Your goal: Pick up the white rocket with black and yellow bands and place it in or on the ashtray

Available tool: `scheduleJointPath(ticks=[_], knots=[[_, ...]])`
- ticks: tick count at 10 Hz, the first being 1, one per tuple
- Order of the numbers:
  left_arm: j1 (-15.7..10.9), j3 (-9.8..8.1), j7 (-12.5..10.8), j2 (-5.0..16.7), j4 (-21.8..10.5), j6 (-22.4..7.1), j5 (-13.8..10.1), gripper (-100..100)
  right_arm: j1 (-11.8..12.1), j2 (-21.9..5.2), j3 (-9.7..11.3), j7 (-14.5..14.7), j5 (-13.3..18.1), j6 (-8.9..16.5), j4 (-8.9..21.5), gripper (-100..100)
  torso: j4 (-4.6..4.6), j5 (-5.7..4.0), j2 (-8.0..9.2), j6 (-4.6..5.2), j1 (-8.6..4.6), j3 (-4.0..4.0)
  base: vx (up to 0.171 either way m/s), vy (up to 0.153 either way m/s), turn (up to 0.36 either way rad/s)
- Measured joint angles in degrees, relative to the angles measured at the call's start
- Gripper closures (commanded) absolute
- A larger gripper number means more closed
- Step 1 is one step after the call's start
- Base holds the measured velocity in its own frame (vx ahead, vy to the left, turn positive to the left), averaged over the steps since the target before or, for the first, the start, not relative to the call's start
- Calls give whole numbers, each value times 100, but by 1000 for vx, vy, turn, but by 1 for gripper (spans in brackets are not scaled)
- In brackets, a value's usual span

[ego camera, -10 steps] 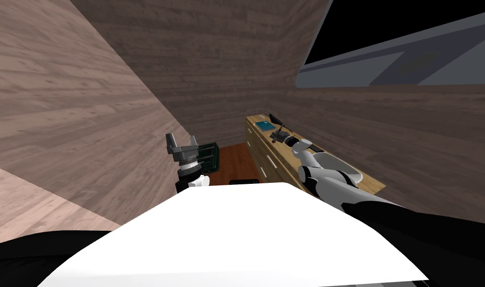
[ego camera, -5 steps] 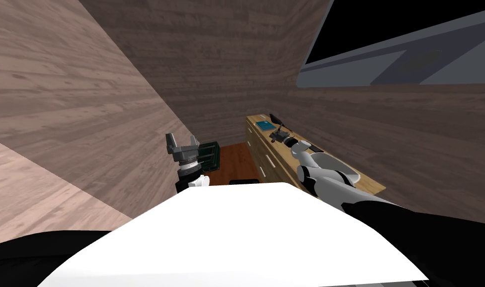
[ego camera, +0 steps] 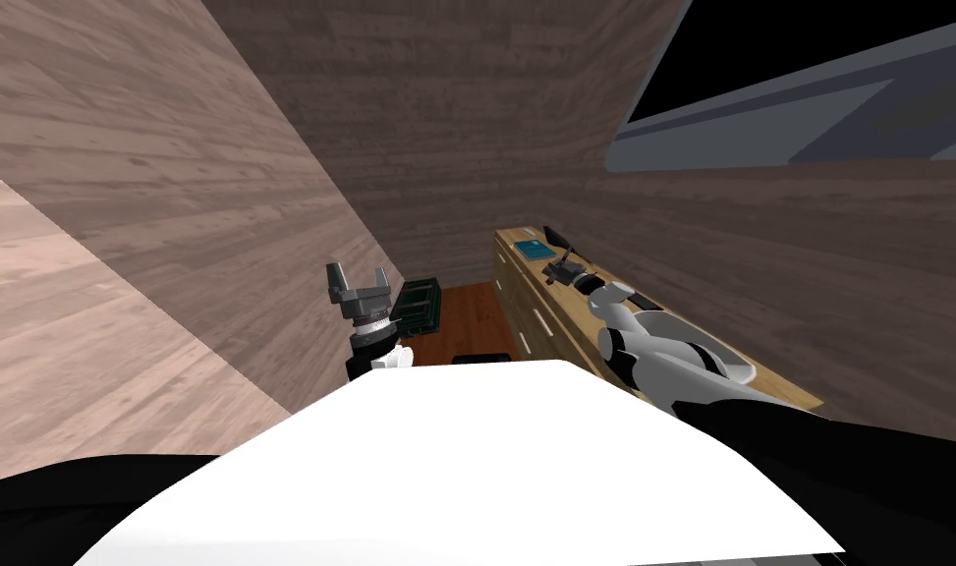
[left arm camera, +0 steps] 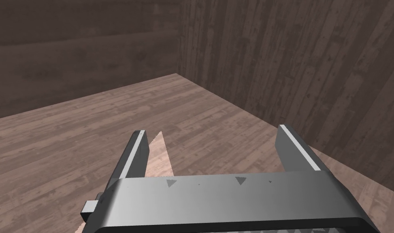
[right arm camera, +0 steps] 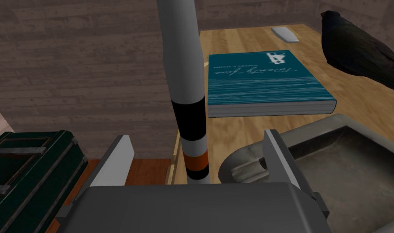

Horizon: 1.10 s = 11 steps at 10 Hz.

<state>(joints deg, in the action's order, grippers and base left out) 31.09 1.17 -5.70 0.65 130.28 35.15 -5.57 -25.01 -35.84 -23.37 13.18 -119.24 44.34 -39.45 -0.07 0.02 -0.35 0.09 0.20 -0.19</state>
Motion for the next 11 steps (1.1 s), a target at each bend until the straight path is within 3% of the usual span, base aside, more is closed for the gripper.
scheduleJointPath(ticks=[1,2,3,4,6,7,8,11], knots=[[1,-1,0,0,0,0,0,0,21,-47,-71,74,-48,82,103,-100,0,-2,1,4,-6,0,16,19,-18],[0,-1,0,0,0,0,0,0,122,-47,-69,28,-43,70,-38,-100,1,-4,8,5,-18,4,20,44,227],[0,0,0,0,0,0,0,0,230,-158,-183,44,-115,140,21,-100,1,-4,8,0,-14,4,25,66,193],[0,0,0,0,0,0,0,0,119,-335,-343,250,-227,354,479,-100,1,-1,5,2,-7,3,24,48,45],[0,-1,0,1,0,0,0,0,410,-341,-328,22,-202,262,74,-100,2,-4,11,4,-19,6,19,29,99],[0,0,0,0,0,0,0,0,428,-457,-401,15,-245,289,124,-100,2,-3,7,-2,-14,4,15,18,55],[1,-1,0,1,0,0,0,0,426,-470,-412,21,-251,303,136,100,1,-4,9,5,-20,5,2,3,-11],[0,-1,0,1,0,0,0,0,425,-469,-412,19,-252,301,134,100,1,-7,14,3,-26,7,0,0,0]])
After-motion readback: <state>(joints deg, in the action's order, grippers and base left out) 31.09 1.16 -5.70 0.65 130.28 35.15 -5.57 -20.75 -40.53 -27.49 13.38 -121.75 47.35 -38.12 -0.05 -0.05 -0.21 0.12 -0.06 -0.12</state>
